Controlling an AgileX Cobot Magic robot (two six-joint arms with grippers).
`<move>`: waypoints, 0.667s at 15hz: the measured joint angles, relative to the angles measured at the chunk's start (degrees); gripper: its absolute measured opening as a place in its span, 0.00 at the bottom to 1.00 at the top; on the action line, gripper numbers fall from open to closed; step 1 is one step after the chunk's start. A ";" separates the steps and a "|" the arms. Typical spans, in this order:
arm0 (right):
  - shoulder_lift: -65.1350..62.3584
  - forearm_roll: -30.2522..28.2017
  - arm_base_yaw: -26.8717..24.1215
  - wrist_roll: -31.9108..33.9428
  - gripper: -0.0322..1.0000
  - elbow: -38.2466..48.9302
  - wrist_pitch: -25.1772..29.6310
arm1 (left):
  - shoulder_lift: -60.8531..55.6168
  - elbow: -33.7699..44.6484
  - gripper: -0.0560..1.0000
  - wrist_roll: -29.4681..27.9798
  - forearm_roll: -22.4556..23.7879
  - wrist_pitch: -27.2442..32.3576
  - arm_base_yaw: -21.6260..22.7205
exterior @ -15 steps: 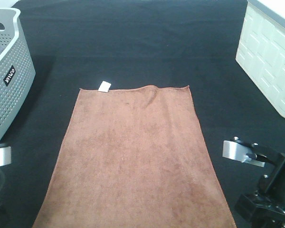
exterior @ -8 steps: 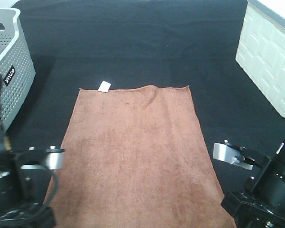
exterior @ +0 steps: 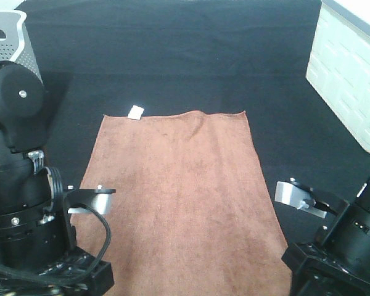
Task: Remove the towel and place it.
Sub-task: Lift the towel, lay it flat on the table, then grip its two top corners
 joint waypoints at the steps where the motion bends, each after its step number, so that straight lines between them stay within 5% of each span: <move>1: 0.00 0.00 0.00 0.23 0.63 0.00 -0.23 | 0.06 0.00 0.78 -1.38 0.40 0.00 0.00; 4: 0.00 -0.06 0.00 0.52 0.78 -0.52 -0.17 | 0.06 -0.46 0.90 -1.83 0.97 0.29 0.00; 10: -0.80 -7.68 -0.52 6.36 0.78 -17.82 -0.80 | 0.06 -13.24 0.91 2.06 6.65 0.46 3.44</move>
